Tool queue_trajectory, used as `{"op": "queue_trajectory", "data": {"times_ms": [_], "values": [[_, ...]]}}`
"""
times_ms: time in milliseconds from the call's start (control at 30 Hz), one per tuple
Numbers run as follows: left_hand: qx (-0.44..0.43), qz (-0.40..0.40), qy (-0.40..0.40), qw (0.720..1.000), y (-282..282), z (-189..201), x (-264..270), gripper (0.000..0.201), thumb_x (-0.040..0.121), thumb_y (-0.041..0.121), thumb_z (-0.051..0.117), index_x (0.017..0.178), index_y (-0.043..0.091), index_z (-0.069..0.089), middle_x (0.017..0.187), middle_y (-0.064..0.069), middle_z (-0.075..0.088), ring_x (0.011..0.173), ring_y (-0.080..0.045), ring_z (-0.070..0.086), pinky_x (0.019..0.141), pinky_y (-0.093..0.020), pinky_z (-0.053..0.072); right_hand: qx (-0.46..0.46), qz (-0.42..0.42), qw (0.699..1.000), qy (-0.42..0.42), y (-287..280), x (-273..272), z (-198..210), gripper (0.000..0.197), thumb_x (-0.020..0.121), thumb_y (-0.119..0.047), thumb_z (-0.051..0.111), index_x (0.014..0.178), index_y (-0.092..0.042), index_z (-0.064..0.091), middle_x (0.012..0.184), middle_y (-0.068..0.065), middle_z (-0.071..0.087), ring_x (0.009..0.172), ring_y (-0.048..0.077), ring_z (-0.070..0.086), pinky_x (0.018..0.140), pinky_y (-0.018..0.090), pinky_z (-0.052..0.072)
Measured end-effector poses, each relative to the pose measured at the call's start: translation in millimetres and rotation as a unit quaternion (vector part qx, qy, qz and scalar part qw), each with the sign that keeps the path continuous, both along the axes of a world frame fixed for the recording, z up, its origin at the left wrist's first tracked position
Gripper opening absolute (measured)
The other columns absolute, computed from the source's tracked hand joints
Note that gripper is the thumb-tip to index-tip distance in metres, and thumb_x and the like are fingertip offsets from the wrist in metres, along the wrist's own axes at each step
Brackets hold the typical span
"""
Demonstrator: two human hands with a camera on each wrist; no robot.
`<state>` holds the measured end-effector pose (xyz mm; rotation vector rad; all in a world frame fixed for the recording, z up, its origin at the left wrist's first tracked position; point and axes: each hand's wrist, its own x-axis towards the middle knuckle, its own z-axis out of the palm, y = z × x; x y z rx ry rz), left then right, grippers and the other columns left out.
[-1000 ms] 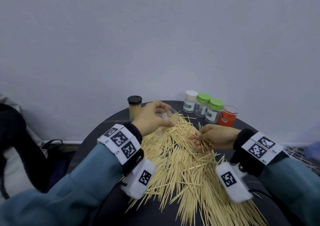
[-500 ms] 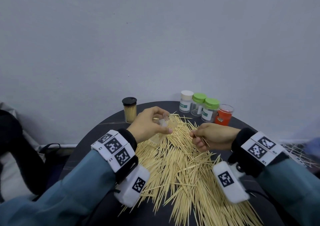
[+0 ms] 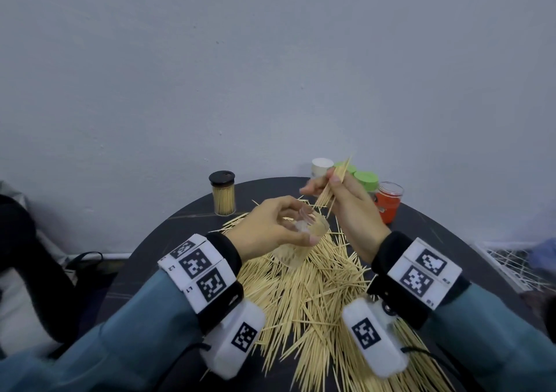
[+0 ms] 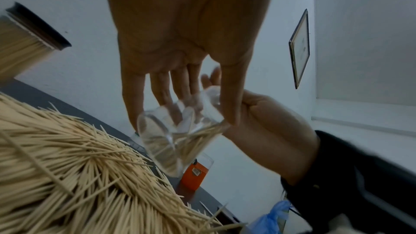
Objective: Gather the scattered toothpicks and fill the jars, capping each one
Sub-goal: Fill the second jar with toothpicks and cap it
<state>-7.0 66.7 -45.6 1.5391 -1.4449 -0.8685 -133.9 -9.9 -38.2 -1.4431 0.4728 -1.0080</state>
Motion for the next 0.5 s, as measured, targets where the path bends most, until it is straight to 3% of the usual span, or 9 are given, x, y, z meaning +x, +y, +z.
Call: {"op": "queue_trajectory", "data": {"times_ms": [67,167,267,333,400,467,500], "values": [[-0.005,0.005,0.027,1.0,1,1,-1,0.048,0.073,0.012,0.077,0.116,0.012,0.056,0.108,0.001,0.063,0.093,-0.011,0.063,0.083,-0.022,0.051,-0.031,0.019,0.999,0.033,7,1,-9,0.022,0.102,-0.022,0.026,0.1,-0.013,0.047,0.095,-0.003,0.072,0.104,0.018,0.063,0.099,0.04,0.043],[-0.013,0.016,0.037,0.999,1,1,1,0.049,0.072,0.012,0.077,0.117,0.01,0.056,0.105,0.002,0.064,0.097,-0.014,0.064,0.089,-0.028,0.051,-0.011,0.061,0.997,0.037,12,3,-15,0.021,0.101,-0.022,0.029,0.108,-0.009,0.043,0.116,-0.003,0.066,0.114,0.019,0.059,0.099,0.035,0.047],[-0.013,0.021,0.038,0.999,0,1,5,0.05,0.072,0.012,0.078,0.117,0.011,0.057,0.107,0.001,0.063,0.1,-0.018,0.064,0.095,-0.034,0.05,-0.011,0.053,0.997,0.051,10,3,-14,0.02,0.1,-0.025,0.033,0.103,-0.011,0.047,0.119,-0.007,0.064,0.118,0.012,0.055,0.105,0.036,0.039],[-0.013,0.025,0.034,0.999,0,2,6,0.049,0.072,0.012,0.078,0.117,0.013,0.058,0.106,0.003,0.062,0.098,-0.016,0.063,0.094,-0.031,0.05,-0.018,0.024,0.997,0.073,6,0,-11,0.032,0.099,-0.03,0.033,0.11,-0.005,0.051,0.119,-0.012,0.064,0.12,0.004,0.05,0.107,0.032,0.03],[-0.015,0.028,0.031,0.999,0,2,8,0.049,0.072,0.013,0.078,0.117,0.015,0.058,0.104,0.005,0.061,0.098,-0.016,0.063,0.092,-0.031,0.05,-0.018,-0.018,0.995,0.094,0,-2,-8,0.035,0.1,-0.029,0.033,0.111,-0.005,0.054,0.12,-0.01,0.063,0.118,0.003,0.05,0.101,0.027,0.03],[-0.017,0.035,0.025,0.999,0,3,11,0.049,0.072,0.015,0.078,0.117,0.016,0.058,0.104,0.006,0.062,0.098,-0.015,0.063,0.086,-0.027,0.051,-0.011,-0.06,0.987,0.146,-8,-7,-2,0.023,0.099,-0.022,0.038,0.107,-0.007,0.053,0.119,0.002,0.063,0.111,0.012,0.055,0.091,0.024,0.039],[-0.019,0.04,0.022,0.999,0,4,12,0.05,0.071,0.015,0.078,0.117,0.016,0.058,0.105,0.007,0.062,0.097,-0.013,0.063,0.083,-0.024,0.051,-0.019,-0.07,0.975,0.211,-13,-8,-1,0.017,0.097,-0.017,0.043,0.108,-0.008,0.051,0.118,0.008,0.061,0.107,0.017,0.055,0.085,0.022,0.041]]}}
